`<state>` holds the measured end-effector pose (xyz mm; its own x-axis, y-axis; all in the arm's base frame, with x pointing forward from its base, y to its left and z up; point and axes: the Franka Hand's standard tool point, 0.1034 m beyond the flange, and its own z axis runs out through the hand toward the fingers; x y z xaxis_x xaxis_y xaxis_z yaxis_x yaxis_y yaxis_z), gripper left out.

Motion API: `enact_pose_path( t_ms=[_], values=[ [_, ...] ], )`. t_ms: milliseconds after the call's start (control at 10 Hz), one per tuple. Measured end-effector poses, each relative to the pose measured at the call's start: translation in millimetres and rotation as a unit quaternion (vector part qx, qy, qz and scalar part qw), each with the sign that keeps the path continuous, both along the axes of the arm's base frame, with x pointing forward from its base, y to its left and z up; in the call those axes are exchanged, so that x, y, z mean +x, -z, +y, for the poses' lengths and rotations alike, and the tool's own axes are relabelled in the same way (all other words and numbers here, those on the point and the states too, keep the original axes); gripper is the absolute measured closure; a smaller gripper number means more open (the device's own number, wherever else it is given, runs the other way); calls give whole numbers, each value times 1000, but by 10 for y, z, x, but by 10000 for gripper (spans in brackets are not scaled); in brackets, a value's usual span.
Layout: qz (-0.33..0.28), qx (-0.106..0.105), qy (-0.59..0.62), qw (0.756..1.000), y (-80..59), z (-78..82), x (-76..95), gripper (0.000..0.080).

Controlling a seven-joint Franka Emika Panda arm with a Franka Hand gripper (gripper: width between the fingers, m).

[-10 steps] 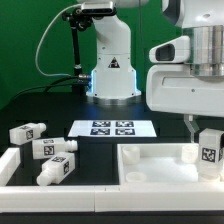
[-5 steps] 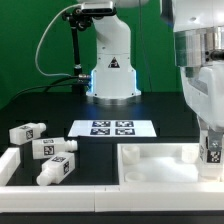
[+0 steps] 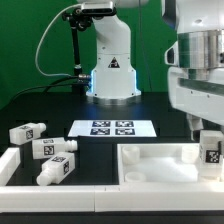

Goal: Assemble one leg

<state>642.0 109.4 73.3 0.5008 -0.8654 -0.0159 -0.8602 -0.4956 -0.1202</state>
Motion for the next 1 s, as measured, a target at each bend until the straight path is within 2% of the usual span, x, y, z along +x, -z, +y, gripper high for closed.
enact_pose_path(
  t_ms=[500, 700, 800, 900, 1000],
  values=[
    [-8, -18, -188, 982, 22, 0, -6, 150],
    [-18, -46, -357, 933, 4, 39, 0, 150],
    [-16, -36, -307, 951, 13, 49, -4, 150],
    [-16, -37, -313, 949, 15, 39, -4, 276],
    [-15, -33, -290, 956, 18, 47, -6, 276]
  ],
)
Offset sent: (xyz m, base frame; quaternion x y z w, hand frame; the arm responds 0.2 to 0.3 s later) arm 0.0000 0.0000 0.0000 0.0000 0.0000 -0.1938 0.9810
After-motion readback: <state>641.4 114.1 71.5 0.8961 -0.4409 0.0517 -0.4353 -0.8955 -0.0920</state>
